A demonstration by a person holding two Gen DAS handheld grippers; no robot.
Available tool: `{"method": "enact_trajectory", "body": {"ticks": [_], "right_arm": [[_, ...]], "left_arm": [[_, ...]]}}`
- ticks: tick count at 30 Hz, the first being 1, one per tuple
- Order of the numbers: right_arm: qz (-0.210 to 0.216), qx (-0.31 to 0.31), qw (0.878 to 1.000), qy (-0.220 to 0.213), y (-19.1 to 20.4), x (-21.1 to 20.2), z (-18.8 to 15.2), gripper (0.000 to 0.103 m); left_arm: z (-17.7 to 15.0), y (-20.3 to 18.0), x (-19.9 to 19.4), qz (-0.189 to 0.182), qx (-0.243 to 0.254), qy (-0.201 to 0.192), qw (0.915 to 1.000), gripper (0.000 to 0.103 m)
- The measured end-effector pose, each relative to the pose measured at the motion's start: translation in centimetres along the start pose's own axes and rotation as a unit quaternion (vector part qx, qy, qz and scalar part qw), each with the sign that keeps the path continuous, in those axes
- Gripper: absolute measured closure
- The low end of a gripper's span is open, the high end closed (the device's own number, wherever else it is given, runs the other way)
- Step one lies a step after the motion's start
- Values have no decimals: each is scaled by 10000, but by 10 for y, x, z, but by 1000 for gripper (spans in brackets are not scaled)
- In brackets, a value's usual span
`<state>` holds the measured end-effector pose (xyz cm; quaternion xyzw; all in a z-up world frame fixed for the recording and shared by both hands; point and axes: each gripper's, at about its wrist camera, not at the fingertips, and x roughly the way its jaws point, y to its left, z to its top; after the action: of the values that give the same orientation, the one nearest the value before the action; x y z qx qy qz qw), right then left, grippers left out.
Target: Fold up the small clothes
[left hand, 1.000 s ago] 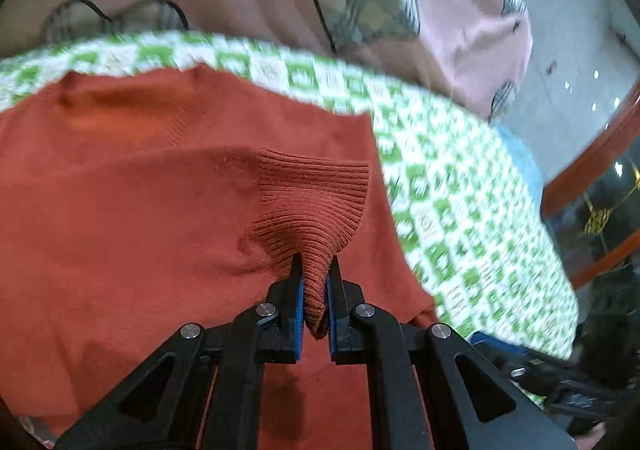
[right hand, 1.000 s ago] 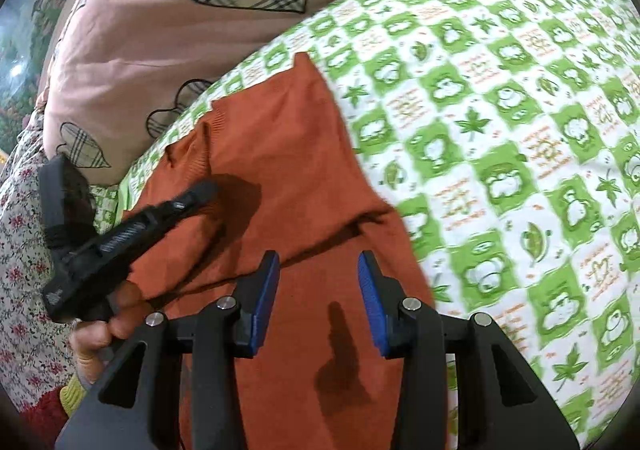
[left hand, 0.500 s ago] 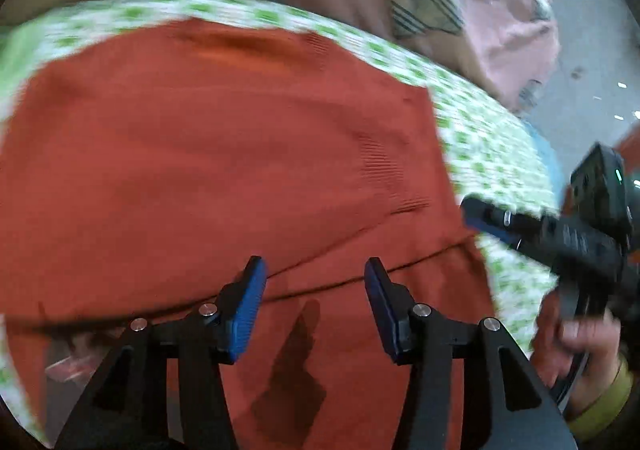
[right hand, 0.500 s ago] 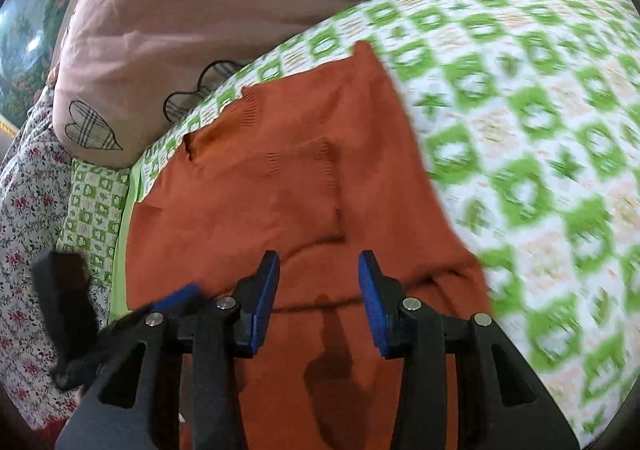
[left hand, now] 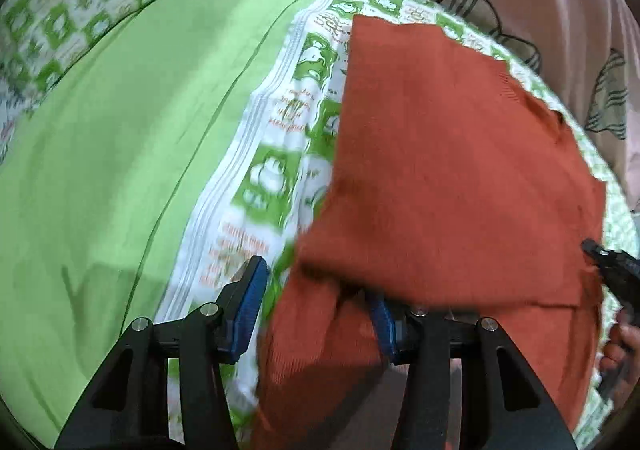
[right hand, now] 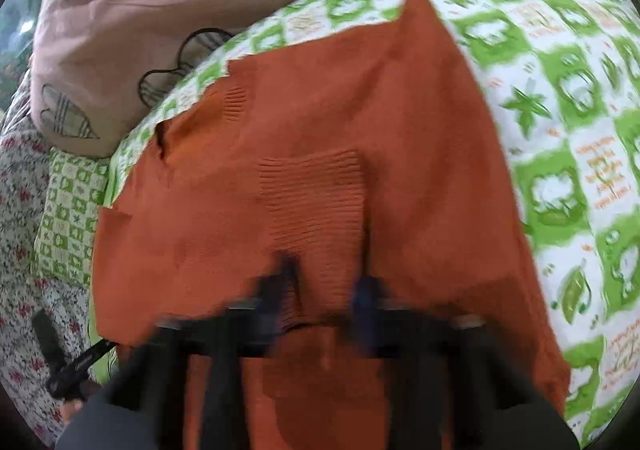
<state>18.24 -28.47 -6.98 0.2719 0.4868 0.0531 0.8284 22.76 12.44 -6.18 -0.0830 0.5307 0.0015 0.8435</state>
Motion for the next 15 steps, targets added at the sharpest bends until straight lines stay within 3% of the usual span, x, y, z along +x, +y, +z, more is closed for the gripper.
{"method": "enact_trajectory", "body": {"ticks": [2,4,5,8,10,12,15], "right_arm": [[70,-110,9997,-193,11,-13,5,93],[222,-185,9979,-576,19,-37,10,94],[338,-166,9954,-884,21,-58,11,94],[275,-68,9915,-1267,11,-86,10,94],[127,-52,9940,-1084,1,-81,7,94],[-36,29,9965,-836,-11,-68,1,94],[-36,100,9975,-693,-17,-59,-4,94]], "left_arm": [[9,-6,4,215,106,-135,9996,62],[14,-4,4,212,-167,-213,9994,70],[14,1,1,161,-284,-264,9991,71],[8,1,-5,142,-334,-401,9985,72],[1,-9,-6,238,-119,-400,9988,80],[-1,-12,-6,357,-74,-423,9984,80],[0,5,-9,212,-636,-457,9967,80]]}}
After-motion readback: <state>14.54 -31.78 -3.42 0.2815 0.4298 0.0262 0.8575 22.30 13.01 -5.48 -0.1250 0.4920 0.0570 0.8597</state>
